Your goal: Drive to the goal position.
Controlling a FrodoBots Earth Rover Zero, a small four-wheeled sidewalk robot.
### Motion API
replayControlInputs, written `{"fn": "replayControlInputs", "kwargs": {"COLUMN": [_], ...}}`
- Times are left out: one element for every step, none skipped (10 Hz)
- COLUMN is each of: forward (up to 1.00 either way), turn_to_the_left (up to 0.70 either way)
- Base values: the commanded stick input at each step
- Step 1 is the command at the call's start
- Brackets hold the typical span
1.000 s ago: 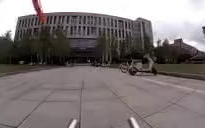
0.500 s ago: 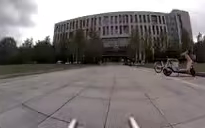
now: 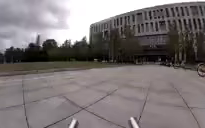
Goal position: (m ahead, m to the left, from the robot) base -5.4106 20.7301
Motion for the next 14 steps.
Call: {"fn": "replayControlInputs", "kwargs": {"forward": [0.00, 0.00, 0.00, 0.00, 0.00, 0.00, 0.00, 0.00, 0.00, 0.00, 0.00, 0.00, 0.00, 0.00], "turn_to_the_left": [1.00, 1.00, 1.00, 1.00, 1.00, 1.00, 1.00, 1.00, 1.00, 1.00, 1.00, 1.00, 1.00, 1.00]}}
